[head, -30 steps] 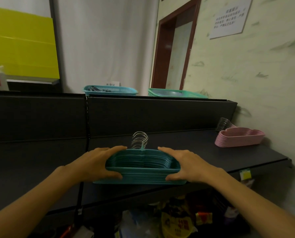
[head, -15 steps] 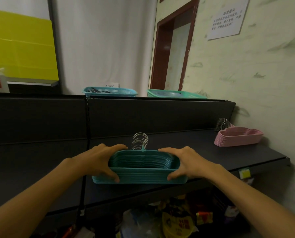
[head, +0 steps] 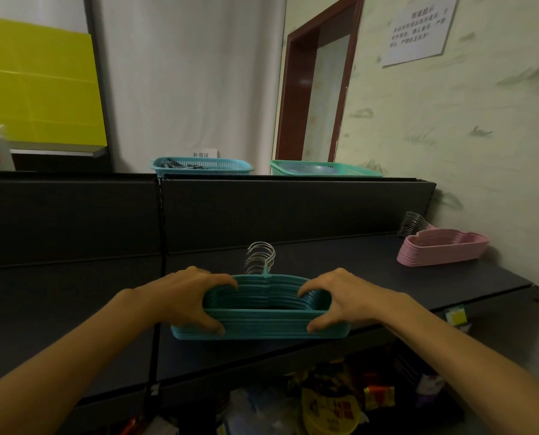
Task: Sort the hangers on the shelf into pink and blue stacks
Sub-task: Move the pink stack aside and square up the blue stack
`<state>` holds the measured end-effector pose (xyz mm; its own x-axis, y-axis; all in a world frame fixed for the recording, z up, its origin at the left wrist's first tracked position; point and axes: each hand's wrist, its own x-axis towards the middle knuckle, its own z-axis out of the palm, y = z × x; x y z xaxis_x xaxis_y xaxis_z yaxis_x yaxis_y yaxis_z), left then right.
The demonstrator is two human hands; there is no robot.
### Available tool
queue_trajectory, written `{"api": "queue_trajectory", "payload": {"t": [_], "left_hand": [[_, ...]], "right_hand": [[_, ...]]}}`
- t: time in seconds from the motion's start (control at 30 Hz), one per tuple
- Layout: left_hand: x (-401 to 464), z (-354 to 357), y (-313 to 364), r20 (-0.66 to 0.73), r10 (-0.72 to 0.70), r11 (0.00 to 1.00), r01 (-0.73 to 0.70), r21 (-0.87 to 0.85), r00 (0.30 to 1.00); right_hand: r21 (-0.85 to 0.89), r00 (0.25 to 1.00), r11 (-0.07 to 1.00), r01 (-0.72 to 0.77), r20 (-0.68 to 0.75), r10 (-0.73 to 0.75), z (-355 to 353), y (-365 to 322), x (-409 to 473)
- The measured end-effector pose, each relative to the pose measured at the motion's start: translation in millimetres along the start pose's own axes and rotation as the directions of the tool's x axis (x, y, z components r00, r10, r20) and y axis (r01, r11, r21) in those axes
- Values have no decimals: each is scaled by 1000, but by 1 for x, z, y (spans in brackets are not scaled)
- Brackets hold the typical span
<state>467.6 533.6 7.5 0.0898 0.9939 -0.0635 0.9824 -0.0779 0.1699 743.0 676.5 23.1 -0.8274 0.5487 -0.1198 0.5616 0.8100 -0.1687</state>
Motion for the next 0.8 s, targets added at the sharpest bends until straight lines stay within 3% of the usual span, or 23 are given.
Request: {"api": "queue_trajectory", "payload": {"t": [0.4, 0.8], "left_hand": [[11, -6, 0, 50, -82, 996, 81, 27, 995], [9, -13, 8, 62, -70, 995, 65, 75, 996]], "right_hand": [[-11, 1000, 1000, -17, 11, 17, -3, 0, 12], [-13, 999, 999, -38, -6, 38, -2, -2, 6]]}}
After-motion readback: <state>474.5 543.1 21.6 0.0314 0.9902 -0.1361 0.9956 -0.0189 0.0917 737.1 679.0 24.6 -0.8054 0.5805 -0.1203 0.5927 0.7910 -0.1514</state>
